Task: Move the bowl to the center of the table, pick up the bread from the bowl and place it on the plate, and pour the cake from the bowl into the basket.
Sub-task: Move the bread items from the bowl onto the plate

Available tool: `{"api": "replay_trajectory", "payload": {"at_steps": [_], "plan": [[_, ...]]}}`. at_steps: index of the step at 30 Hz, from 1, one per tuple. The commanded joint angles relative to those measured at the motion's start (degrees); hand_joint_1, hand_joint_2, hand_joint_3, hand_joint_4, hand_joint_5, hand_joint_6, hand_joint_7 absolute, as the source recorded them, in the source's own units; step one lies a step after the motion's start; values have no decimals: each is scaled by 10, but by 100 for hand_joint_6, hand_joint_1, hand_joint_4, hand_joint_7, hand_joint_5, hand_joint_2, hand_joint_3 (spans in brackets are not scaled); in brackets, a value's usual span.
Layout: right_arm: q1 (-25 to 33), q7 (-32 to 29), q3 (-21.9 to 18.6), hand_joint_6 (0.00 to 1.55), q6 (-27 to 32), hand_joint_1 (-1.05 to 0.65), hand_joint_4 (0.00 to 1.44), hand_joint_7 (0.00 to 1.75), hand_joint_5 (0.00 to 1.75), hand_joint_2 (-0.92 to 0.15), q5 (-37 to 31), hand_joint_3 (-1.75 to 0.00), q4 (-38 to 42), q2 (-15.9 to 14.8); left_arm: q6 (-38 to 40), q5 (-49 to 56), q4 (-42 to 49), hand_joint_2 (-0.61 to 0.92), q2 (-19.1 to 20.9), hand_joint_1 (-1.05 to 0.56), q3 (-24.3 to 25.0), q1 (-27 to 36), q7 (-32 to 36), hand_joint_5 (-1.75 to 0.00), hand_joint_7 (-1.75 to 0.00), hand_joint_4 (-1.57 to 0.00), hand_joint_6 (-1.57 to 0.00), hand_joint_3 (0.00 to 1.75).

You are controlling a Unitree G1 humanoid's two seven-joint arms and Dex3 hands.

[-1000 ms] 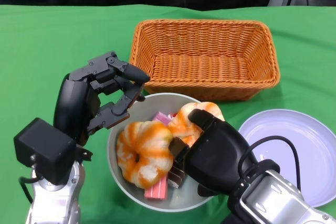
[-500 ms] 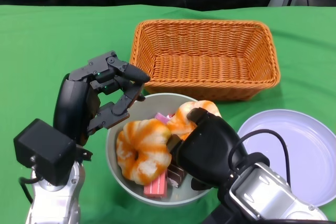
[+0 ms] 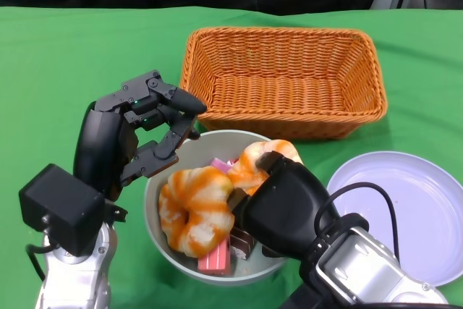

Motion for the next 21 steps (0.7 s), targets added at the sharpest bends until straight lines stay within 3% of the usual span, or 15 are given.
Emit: {"api": "replay_trajectory", "payload": {"at_steps": [1, 12, 21], "plan": [[15, 9, 16, 68, -1, -59, 85, 1, 7, -87, 1, 0, 29, -8, -15, 7, 2, 80, 5, -9, 2, 4, 8, -142, -102, -76, -86, 59], [8, -22, 34, 73, -9, -46, 96, 2, 12, -82, 14, 0, 51, -16, -19, 11, 0, 80, 3, -9, 4, 5, 10, -142, -102, -75, -86, 61], [12, -140, 28, 80, -35, -38, 99, 3, 17, -84, 80, -1, 83, -26, -24, 7, 3, 80, 3, -9, 4, 5, 5, -141, -102, -75, -85, 60]]}}
